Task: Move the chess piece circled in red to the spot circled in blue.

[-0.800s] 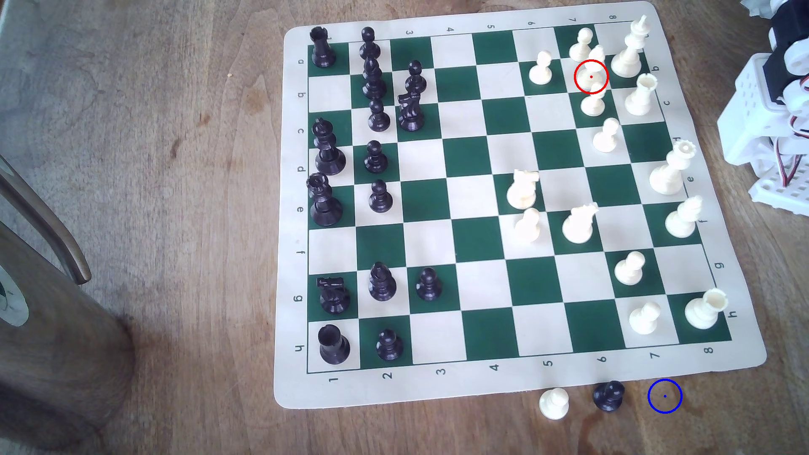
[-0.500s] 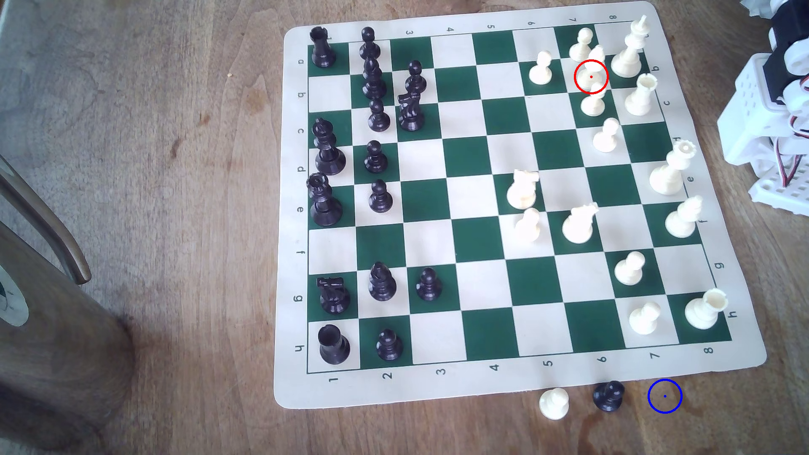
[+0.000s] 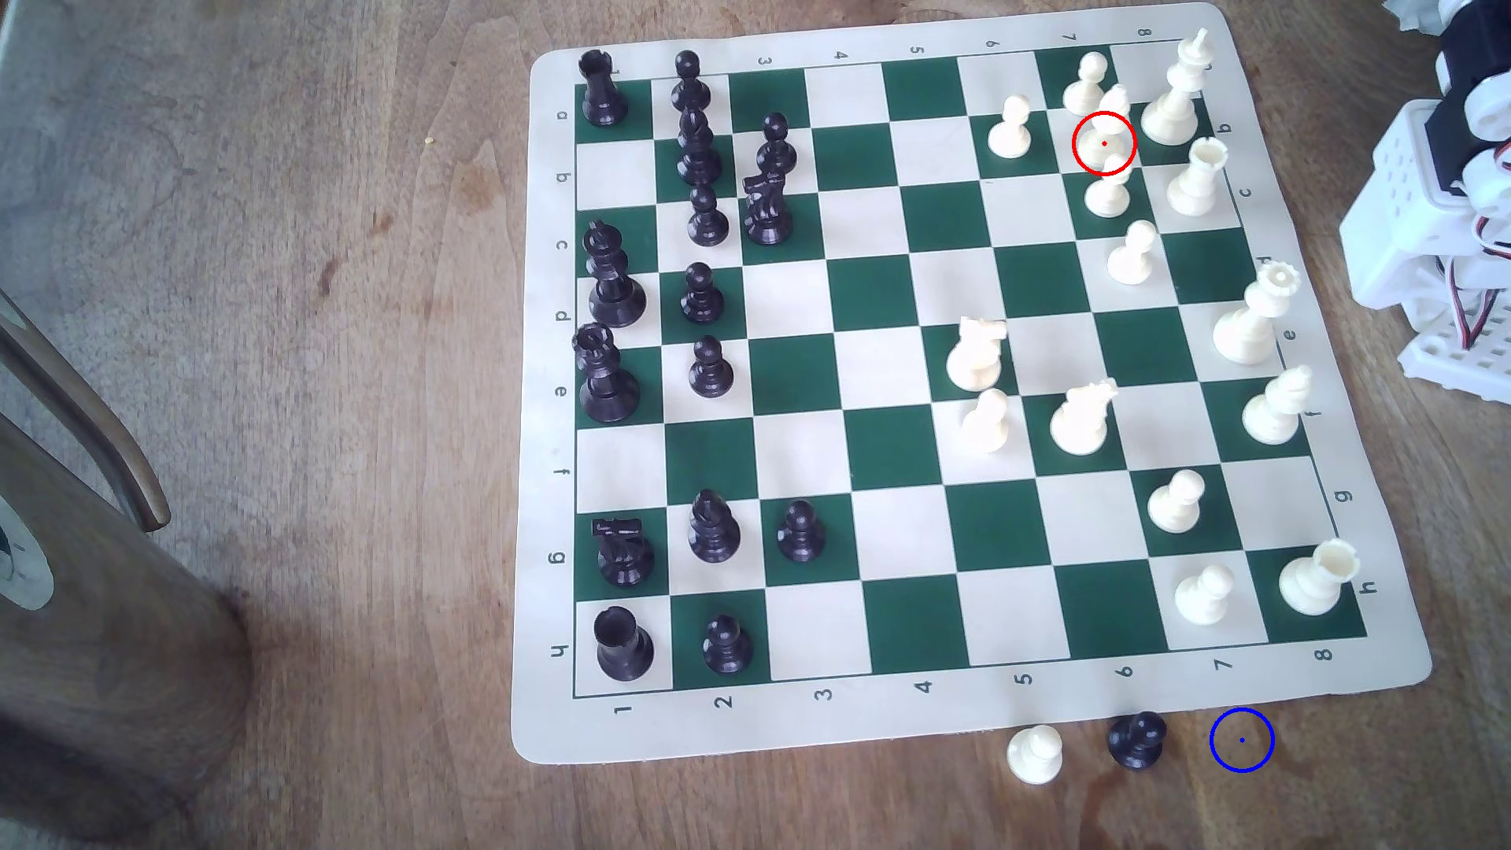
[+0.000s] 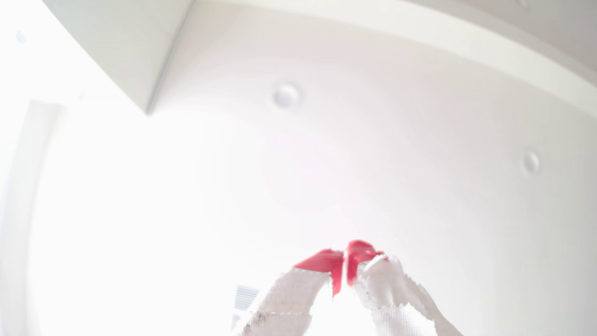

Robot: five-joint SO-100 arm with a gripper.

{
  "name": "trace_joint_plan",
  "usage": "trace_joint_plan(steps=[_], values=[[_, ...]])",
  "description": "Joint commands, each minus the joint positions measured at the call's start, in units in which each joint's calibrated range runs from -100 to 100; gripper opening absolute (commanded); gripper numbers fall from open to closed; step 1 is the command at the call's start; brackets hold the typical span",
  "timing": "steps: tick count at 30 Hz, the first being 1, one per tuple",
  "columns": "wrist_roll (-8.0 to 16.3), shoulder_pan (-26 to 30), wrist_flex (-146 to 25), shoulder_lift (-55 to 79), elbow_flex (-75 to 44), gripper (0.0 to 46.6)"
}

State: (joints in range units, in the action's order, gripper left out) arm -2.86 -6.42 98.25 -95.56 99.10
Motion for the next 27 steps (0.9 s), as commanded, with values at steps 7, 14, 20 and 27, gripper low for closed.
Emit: trace_joint_plan(steps=[7, 14, 20, 27], values=[[0.2, -1.0, -40.4, -0.3, 0.8, 0.2], [-1.1, -2.5, -64.3, -0.2, 0.8, 0.1], [2.9, -8.0, -110.9, 0.1, -15.3, 0.1], [6.6, -18.2, -137.4, 6.5, -31.6, 0.1]])
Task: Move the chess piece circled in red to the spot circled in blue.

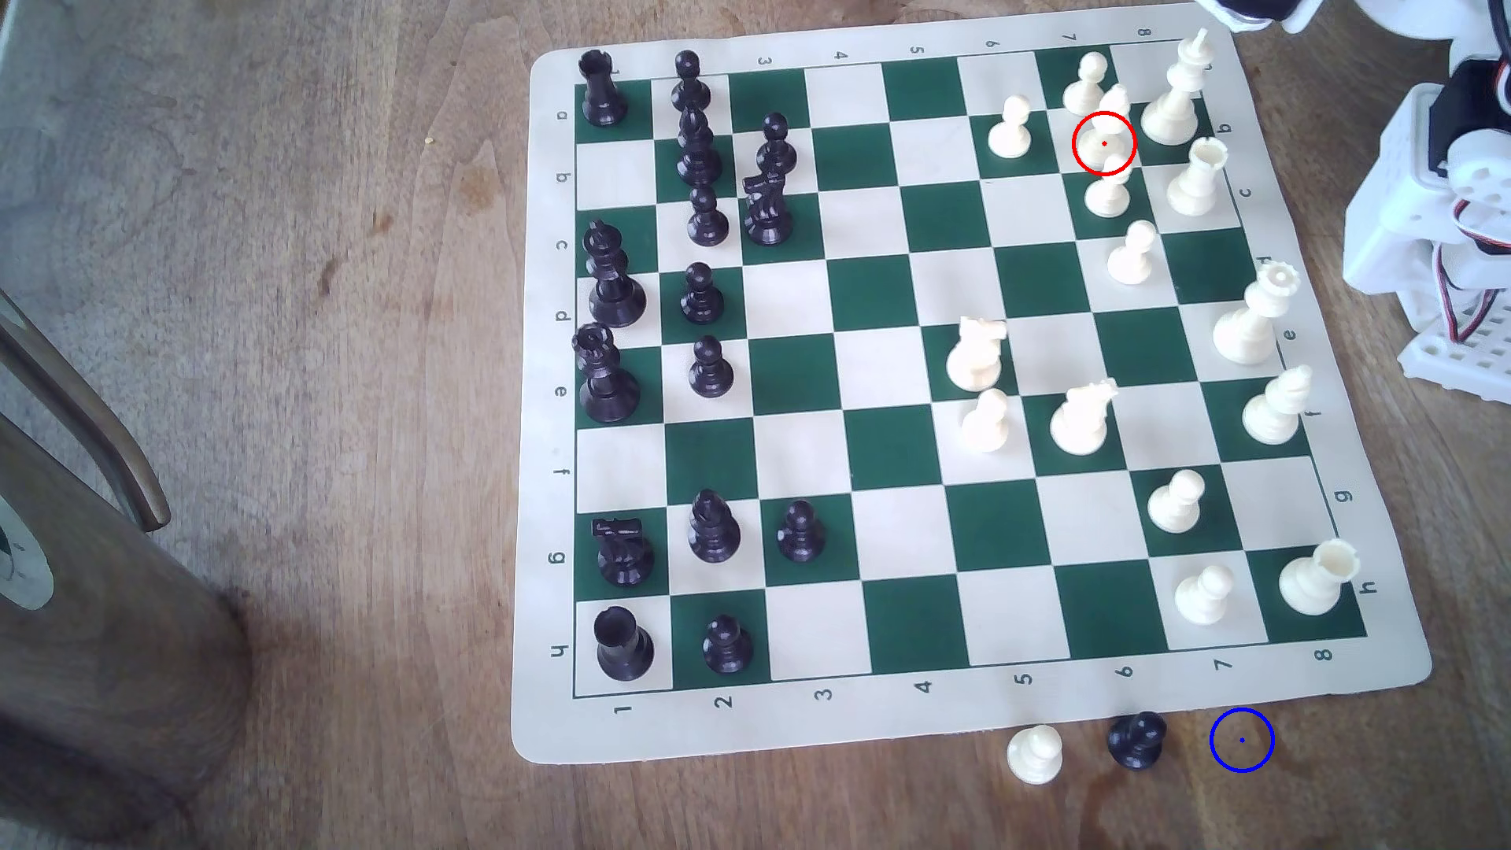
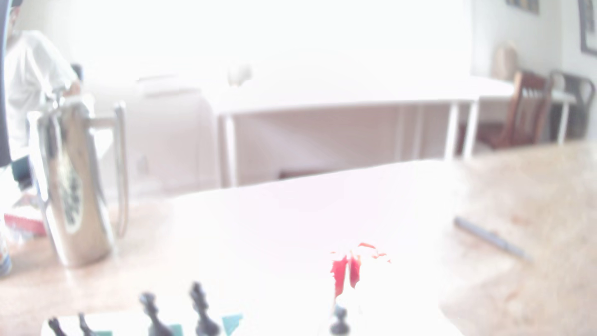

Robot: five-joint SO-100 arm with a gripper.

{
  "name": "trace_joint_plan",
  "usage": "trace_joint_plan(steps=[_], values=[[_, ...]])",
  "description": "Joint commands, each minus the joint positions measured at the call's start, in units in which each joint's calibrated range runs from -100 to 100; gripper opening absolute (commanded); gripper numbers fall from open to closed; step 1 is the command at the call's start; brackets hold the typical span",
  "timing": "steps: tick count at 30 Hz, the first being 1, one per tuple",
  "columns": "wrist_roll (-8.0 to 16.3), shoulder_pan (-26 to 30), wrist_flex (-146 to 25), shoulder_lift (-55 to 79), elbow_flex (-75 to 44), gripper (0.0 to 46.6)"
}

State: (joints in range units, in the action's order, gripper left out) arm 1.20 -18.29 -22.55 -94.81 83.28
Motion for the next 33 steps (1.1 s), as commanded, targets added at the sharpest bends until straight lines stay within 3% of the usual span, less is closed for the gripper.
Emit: trace_joint_plan(steps=[1, 5, 9, 12, 15, 22, 27, 33], values=[[3.5, -9.3, -21.7, 10.8, -22.0, 0.1], [5.8, -13.3, -35.2, 23.3, -36.7, 0.1], [8.0, -11.6, -48.0, 33.5, -48.0, 2.4], [9.9, -10.0, -54.3, 42.3, -53.8, 6.6], [10.2, -10.2, -52.5, 48.0, -53.9, 10.8], [10.2, -11.0, -53.5, 54.9, -50.2, 15.8], [9.9, -9.8, -55.7, 56.2, -45.5, 12.2], [9.7, -10.3, -55.9, 55.9, -40.6, 15.6]])
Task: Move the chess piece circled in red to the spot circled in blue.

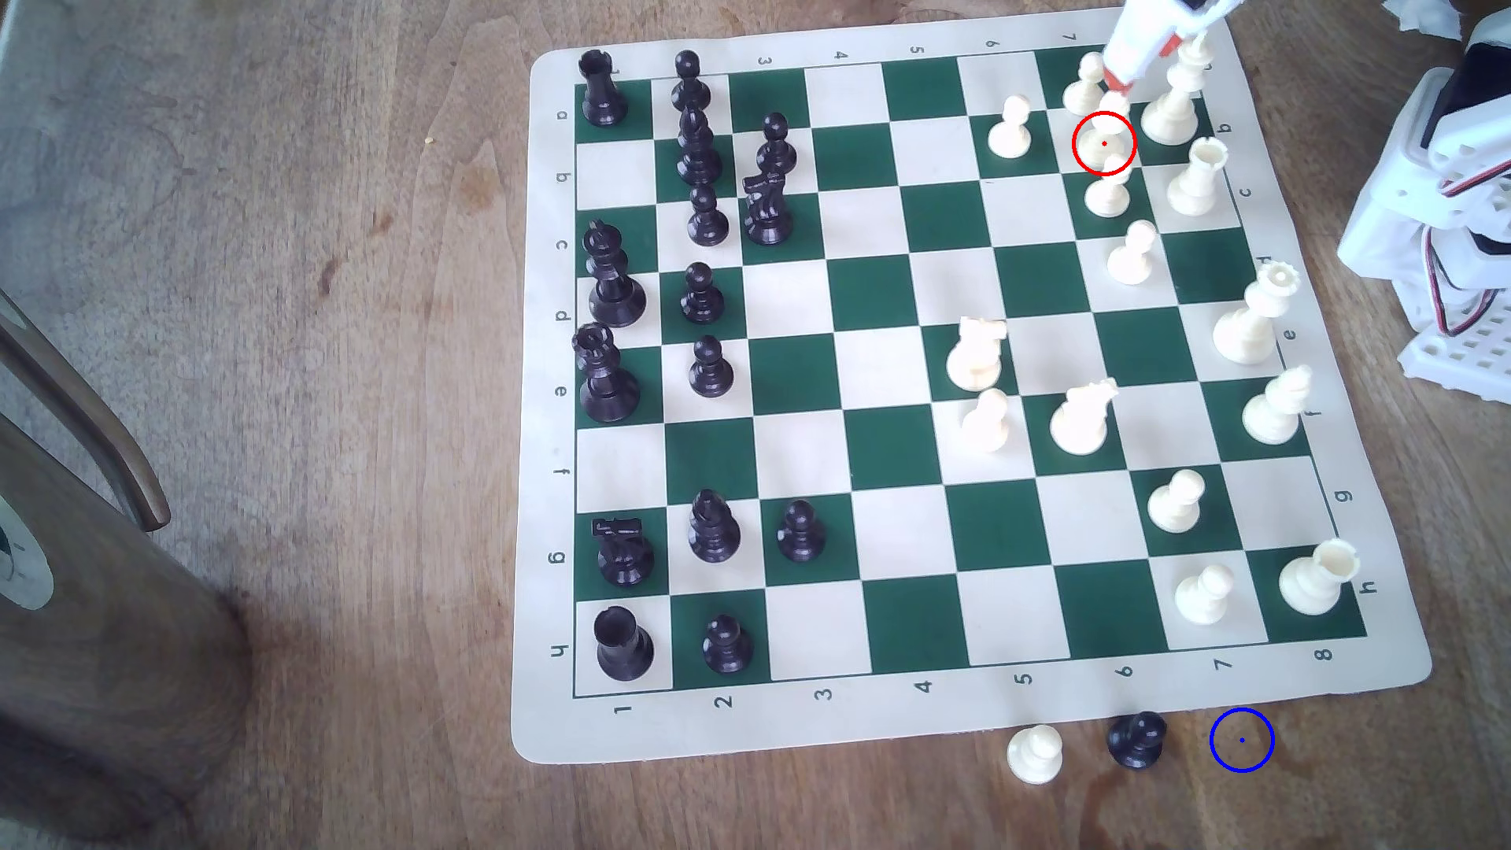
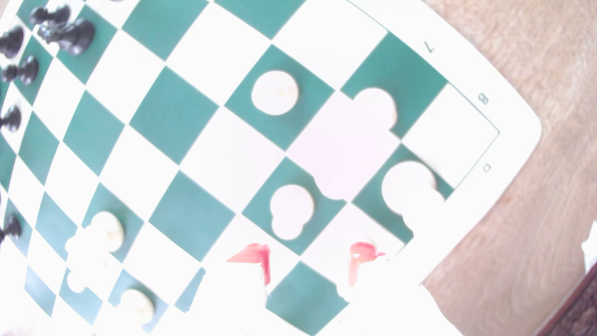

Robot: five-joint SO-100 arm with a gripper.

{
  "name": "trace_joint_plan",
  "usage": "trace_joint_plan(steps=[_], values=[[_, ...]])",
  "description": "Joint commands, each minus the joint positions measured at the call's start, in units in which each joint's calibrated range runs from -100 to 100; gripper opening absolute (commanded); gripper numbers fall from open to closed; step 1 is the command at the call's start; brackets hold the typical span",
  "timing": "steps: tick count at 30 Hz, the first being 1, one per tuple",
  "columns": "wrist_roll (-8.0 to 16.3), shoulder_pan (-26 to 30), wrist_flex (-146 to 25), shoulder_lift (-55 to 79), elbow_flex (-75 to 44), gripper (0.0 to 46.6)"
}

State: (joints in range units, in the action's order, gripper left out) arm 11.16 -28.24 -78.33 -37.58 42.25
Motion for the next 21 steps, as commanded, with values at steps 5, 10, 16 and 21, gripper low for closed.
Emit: trace_joint_plan(steps=[5, 10, 16, 21], values=[[-0.5, -0.5, 2.7, 0.3, 1.3, 15.8], [-1.0, 0.0, 4.5, 1.2, 3.3, 14.0], [-2.4, -4.3, 9.4, 6.8, 4.1, 15.1], [-2.6, -4.5, 10.3, 8.3, 3.7, 15.1]])
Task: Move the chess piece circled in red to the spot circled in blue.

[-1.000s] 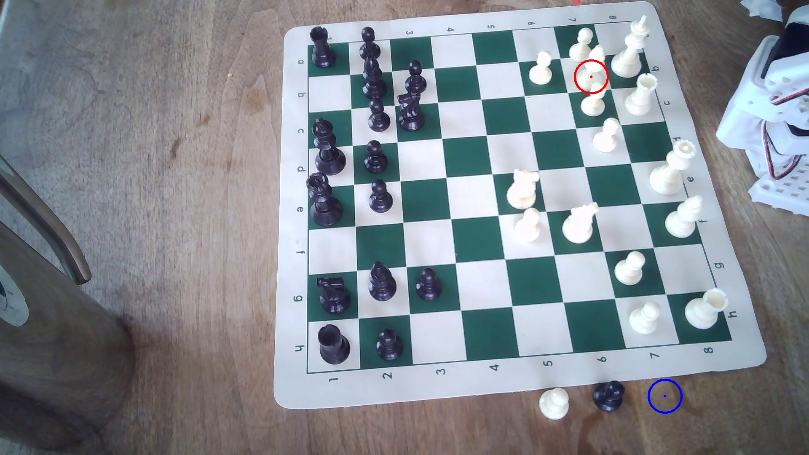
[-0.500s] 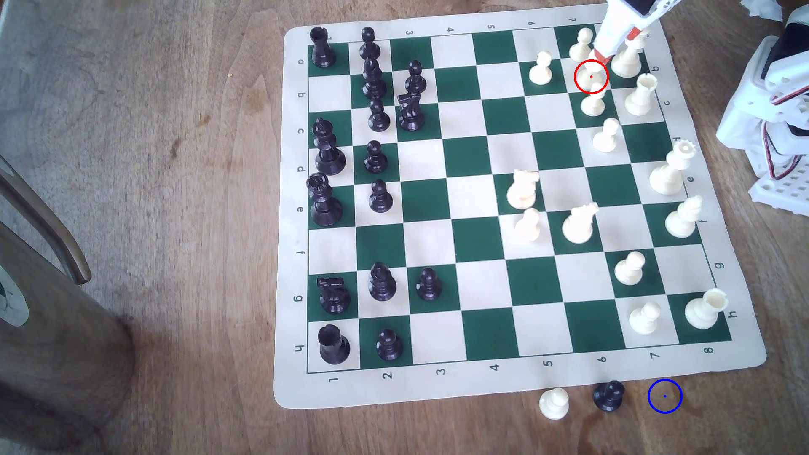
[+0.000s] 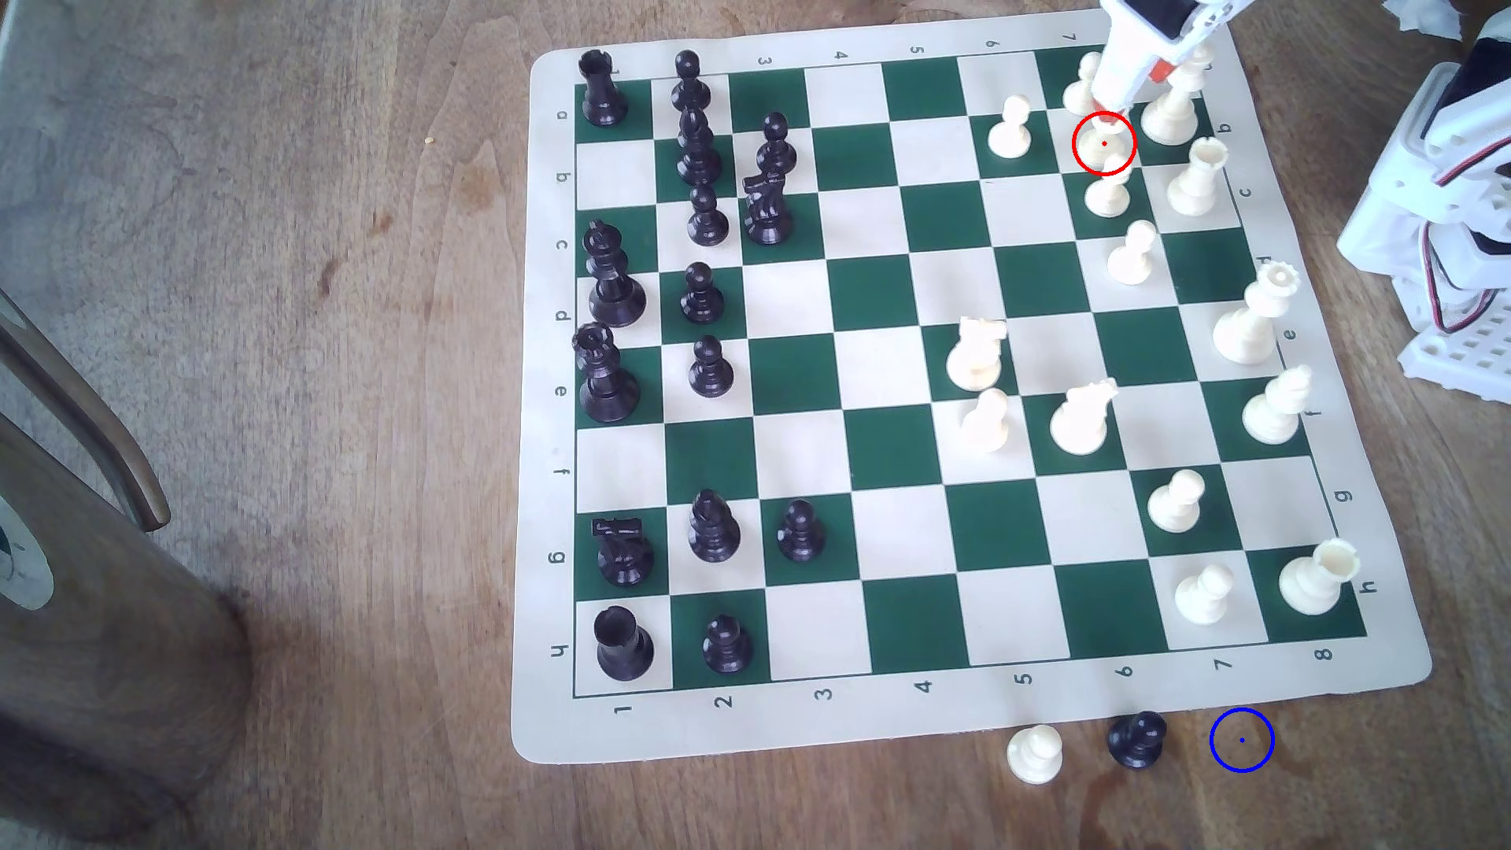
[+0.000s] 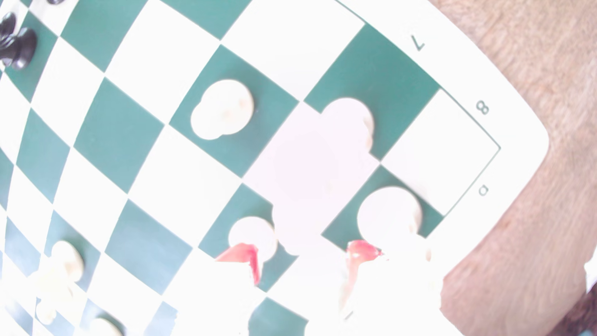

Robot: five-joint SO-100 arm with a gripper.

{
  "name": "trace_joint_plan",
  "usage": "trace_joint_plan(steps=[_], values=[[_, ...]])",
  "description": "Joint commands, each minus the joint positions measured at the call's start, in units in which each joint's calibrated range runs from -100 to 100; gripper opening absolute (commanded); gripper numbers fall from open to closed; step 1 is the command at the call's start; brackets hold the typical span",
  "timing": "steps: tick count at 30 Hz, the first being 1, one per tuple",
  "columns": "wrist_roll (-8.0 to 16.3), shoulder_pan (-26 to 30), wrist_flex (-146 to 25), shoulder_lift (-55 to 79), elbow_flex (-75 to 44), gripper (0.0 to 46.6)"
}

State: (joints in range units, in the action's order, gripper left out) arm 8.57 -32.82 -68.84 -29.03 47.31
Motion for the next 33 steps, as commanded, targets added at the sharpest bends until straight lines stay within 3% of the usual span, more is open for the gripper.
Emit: trace_joint_plan(steps=[1, 6, 33], values=[[0.2, 0.6, 0.9, -0.4, -1.3, 15.2], [0.9, 2.7, 2.0, -0.2, -1.5, 15.0], [0.4, 2.7, 11.4, 3.9, 5.5, 13.6]])
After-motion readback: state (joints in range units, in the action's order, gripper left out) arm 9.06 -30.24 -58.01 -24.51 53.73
